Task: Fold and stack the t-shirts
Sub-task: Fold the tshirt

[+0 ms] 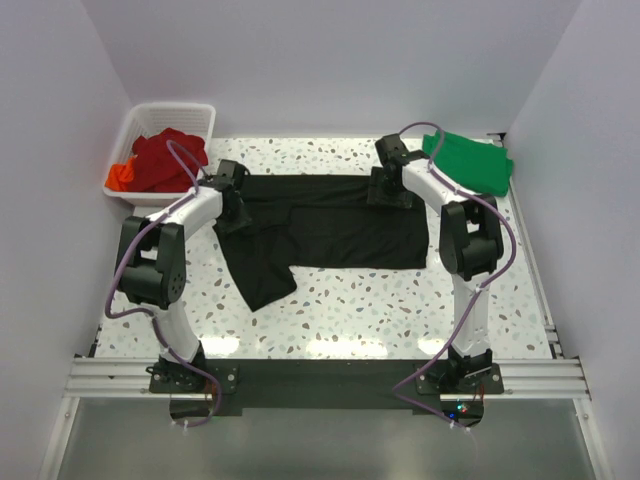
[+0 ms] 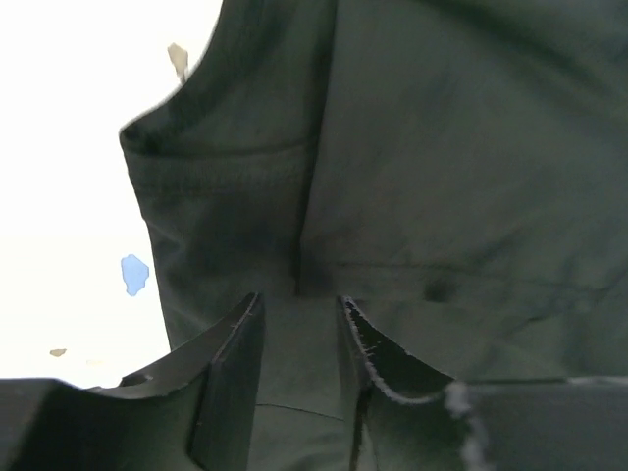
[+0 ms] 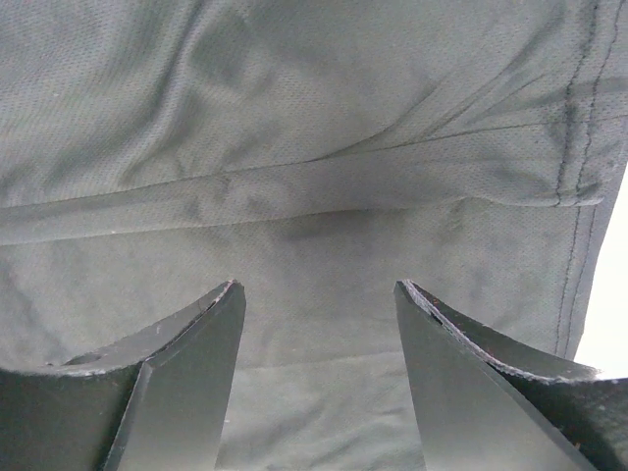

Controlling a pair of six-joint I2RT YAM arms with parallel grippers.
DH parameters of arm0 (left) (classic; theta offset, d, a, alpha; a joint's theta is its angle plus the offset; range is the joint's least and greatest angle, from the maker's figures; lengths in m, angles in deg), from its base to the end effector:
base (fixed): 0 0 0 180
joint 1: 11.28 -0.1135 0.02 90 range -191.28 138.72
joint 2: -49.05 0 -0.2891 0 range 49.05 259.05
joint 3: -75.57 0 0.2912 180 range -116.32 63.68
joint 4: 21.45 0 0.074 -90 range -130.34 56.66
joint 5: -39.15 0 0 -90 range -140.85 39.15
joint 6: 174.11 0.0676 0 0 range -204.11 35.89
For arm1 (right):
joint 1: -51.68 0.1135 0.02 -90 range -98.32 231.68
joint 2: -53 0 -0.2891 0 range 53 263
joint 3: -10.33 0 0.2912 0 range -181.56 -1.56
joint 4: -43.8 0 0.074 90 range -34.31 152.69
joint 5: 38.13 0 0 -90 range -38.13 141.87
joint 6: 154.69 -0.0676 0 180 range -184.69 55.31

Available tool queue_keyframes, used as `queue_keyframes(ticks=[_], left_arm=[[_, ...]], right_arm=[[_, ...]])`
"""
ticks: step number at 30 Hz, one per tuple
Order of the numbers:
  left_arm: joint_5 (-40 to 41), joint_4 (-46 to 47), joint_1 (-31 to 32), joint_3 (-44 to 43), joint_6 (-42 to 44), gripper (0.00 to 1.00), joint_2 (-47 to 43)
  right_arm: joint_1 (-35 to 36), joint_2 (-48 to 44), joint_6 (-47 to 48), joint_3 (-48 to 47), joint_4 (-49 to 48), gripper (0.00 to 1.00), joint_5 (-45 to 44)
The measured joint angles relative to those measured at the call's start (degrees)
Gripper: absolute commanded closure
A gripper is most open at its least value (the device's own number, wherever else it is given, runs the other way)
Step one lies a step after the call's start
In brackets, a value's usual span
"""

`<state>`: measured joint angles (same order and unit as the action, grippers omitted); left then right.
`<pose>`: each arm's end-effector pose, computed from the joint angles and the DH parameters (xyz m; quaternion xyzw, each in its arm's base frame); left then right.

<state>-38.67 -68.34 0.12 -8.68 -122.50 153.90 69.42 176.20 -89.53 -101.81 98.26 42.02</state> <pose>0.4148 -0.0691 0.1611 -0.2477 0.9435 0.0127 0.2198 0.5010 0.1481 0.1716 0.0785 0.9707 -0.0015 0.2273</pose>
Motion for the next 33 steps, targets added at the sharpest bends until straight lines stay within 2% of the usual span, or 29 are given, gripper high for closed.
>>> queue_keyframes(ticks=[21, 29, 33], left_arm=[[-1.46, 4.17, 0.0, 1.99, 0.09, 0.67, 0.76], [-1.79, 4.59, 0.0, 1.99, 0.28, 0.76, 2.82], [-1.77, 4.76, 0.0, 1.99, 0.52, 0.83, 3.06]], right_arm=[[0.39, 0.0, -0.76, -0.37, 0.68, 0.33, -1.62], [0.44, 0.0, -1.11, -1.22, 0.87, 0.34, -2.69], [0.5, 0.0, -1.18, -1.4, 1.16, 0.34, -2.71]])
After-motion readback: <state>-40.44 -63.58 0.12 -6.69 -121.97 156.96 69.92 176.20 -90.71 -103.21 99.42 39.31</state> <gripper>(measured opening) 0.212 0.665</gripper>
